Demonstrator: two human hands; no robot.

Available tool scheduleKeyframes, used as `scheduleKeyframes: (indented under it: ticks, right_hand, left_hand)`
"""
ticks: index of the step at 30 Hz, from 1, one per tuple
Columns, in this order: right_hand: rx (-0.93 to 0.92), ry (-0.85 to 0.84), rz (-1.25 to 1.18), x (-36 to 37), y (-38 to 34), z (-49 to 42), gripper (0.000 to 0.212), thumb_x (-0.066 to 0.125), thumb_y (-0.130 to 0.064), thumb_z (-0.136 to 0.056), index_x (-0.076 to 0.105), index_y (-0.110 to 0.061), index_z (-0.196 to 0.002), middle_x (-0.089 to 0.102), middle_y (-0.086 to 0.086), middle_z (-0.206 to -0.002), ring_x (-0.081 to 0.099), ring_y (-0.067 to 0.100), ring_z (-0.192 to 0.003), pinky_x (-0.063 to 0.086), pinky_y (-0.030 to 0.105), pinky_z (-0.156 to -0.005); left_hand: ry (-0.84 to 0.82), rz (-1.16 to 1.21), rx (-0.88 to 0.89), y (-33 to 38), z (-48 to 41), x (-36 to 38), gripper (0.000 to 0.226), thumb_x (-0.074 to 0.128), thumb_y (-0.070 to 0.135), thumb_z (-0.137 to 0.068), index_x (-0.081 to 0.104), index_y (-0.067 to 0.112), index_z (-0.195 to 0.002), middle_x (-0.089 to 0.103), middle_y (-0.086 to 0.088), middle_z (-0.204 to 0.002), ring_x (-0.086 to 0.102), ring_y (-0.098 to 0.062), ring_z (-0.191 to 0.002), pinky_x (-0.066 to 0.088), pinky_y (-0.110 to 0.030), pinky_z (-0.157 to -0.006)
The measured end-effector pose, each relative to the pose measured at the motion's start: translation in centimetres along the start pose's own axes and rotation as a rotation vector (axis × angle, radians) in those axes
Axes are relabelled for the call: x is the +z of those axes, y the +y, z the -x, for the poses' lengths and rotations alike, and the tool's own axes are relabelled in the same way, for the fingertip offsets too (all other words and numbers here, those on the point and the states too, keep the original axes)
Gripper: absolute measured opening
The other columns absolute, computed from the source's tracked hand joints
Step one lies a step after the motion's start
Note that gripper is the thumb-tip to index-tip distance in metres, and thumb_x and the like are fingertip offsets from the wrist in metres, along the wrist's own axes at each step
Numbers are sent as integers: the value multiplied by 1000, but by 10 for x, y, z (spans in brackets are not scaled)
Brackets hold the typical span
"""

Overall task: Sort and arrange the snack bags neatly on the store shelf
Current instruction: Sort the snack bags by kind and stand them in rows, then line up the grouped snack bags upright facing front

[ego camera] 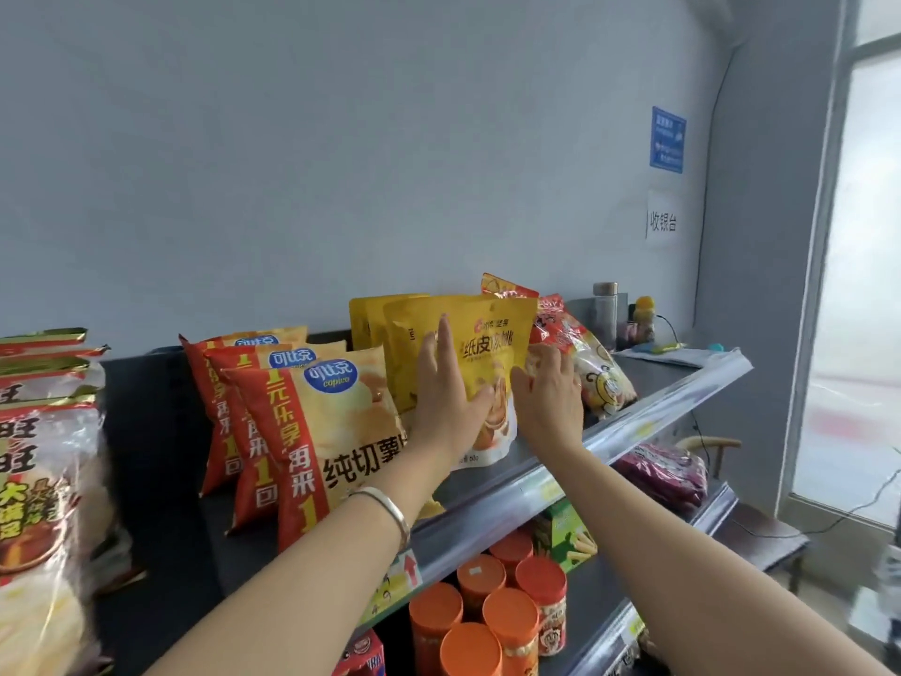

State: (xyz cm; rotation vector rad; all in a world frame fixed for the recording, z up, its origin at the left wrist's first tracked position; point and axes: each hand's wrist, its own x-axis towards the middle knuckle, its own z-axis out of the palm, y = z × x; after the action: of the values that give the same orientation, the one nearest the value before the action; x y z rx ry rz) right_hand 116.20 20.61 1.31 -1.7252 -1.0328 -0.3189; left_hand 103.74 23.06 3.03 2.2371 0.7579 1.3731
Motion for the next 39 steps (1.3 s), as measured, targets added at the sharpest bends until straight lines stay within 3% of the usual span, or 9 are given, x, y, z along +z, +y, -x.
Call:
scheduleKeyframes:
  ticks: [6, 12, 18, 20, 25, 28, 30, 34, 39]
  right_hand:
    - [95, -375, -45, 13, 36, -22, 52, 46, -24, -95, 31, -14, -144, 51, 14, -136, 54, 33, -115, 47, 43, -92]
    - [193, -578, -270, 29, 56, -44, 62, 45, -31, -99, 15, -23, -153, 51, 11, -139, 54, 30, -118, 40, 30, -82]
    - [21, -520, -267, 39, 83, -52, 42, 42, -30, -100, 38, -14, -139, 60, 11, -123, 55, 22, -88, 40, 32, -66]
    - [-8, -510, -268, 44, 89, -53, 42, 43, -31, -98, 40, -14, -136, 60, 12, -121, 59, 25, -88, 41, 32, -62]
    - [-54, -513, -297, 46, 96, -53, 55, 48, -31, -97, 29, -16, -147, 47, 10, -138, 50, 26, -119, 45, 35, -78]
    - [-86, -487, -303, 42, 99, -52, 60, 48, -31, -98, 23, -16, -150, 39, 12, -144, 43, 29, -128, 44, 41, -96]
    - [-118, -477, -309, 41, 102, -52, 60, 48, -29, -98, 22, -16, -150, 37, 13, -144, 43, 31, -127, 43, 44, -99]
    - [-157, -428, -314, 36, 108, -57, 55, 47, -25, -98, 26, -15, -148, 39, 13, -141, 45, 32, -123, 43, 45, -99]
    - [-327, -293, -168, 16, 128, -78, 43, 49, -22, -97, 42, -14, -139, 47, 10, -134, 46, 33, -120, 42, 40, -90]
  left_hand:
    - [60, 64, -202, -17, 1, 33, 94, 59, 11, -89, -11, 28, -148, 1, -10, -155, 18, -23, -141, 26, -31, -110]
    - [167, 138, -315, -27, 2, 60, 97, 58, 5, -88, -13, 34, -147, 12, -9, -153, 27, -24, -137, 32, -33, -105]
    - [222, 9, -322, -31, 3, 79, 99, 58, 7, -89, -20, 29, -146, 4, -4, -157, 21, -21, -141, 27, -24, -103]
    - [237, -60, -316, -34, 2, 82, 100, 58, 8, -89, -21, 29, -145, 6, -5, -157, 24, -23, -140, 28, -24, -101]
    - [362, -240, -306, -30, 6, 86, 100, 62, 10, -87, -16, 29, -147, 25, -14, -146, 37, -28, -130, 38, -37, -100]
    - [495, -523, -128, -28, 10, 85, 96, 69, 7, -79, 4, 24, -147, 35, -23, -139, 38, -36, -127, 36, -43, -100]
    - [521, -677, -31, -28, 14, 86, 87, 72, 6, -74, 19, 19, -142, 43, -23, -133, 42, -37, -124, 40, -48, -96]
    - [392, -787, 156, -24, 15, 97, 73, 71, 7, -72, 35, 17, -134, 47, -13, -128, 42, -28, -119, 42, -49, -90]
    - [179, -643, 250, -16, -13, 127, 50, 60, 4, -80, 46, 15, -127, 55, -11, -121, 43, -20, -115, 38, -35, -100]
